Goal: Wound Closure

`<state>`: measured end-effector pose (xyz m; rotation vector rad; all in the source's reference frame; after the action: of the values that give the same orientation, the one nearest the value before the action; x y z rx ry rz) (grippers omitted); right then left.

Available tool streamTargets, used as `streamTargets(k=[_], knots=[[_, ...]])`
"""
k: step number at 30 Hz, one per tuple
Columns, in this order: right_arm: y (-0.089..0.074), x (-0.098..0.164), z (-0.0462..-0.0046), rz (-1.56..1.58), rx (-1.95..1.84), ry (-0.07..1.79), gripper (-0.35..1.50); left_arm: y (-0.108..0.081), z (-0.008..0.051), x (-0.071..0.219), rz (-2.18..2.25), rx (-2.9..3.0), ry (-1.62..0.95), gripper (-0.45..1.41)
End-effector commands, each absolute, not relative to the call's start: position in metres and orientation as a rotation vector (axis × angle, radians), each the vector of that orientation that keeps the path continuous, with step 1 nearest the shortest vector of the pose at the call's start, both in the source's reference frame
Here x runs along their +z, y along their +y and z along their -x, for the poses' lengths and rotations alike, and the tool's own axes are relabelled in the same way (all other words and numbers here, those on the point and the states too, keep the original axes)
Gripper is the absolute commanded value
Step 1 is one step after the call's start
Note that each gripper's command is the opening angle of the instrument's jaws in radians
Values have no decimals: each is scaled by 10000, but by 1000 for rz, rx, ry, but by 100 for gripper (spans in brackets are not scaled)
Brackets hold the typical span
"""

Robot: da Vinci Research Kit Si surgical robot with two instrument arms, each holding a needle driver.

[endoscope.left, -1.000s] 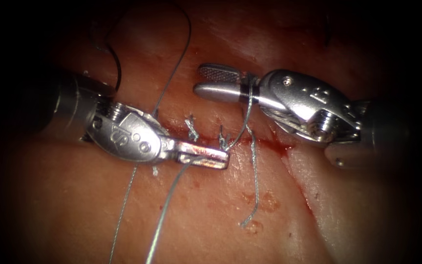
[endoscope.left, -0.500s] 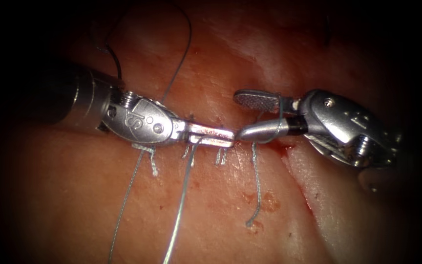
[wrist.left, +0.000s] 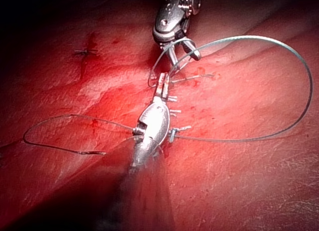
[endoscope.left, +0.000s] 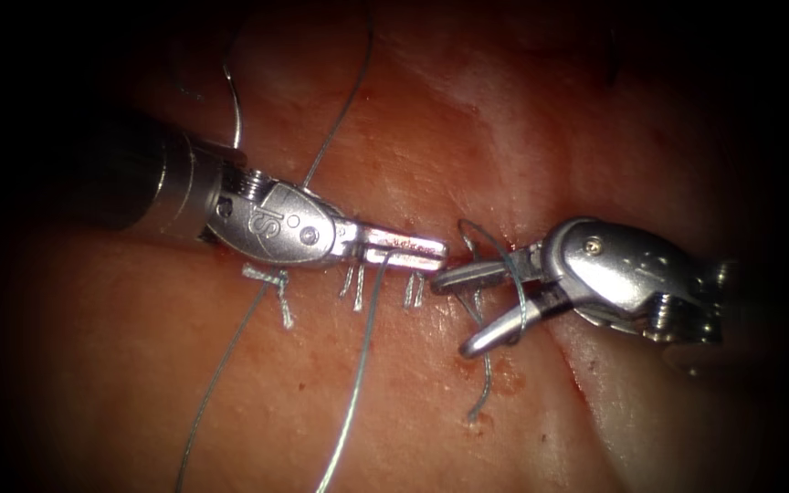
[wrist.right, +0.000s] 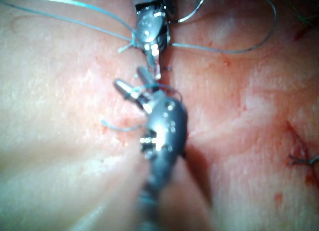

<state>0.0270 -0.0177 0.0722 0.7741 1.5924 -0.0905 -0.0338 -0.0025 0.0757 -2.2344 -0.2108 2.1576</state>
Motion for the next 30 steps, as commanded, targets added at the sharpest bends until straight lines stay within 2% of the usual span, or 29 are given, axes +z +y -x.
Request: streamTargets(k=[1,18,27,28,30], knots=[[-179,727,-274,-803,-133,1572,41,-29,343,765,2230,2163,-218,-45],[-223,751,-278,-894,-447,1362,46,-36,347,767,2222,2182,-234,-45],[-234,773,-281,-917,-521,1226,37,-47,351,759,2223,2195,-253,-45],[-232,776,-281,-911,-527,1209,26,-48,352,758,2223,2195,-253,-45],[-226,779,-281,-897,-542,1164,-35,-48,352,756,2223,2194,-254,-45]])
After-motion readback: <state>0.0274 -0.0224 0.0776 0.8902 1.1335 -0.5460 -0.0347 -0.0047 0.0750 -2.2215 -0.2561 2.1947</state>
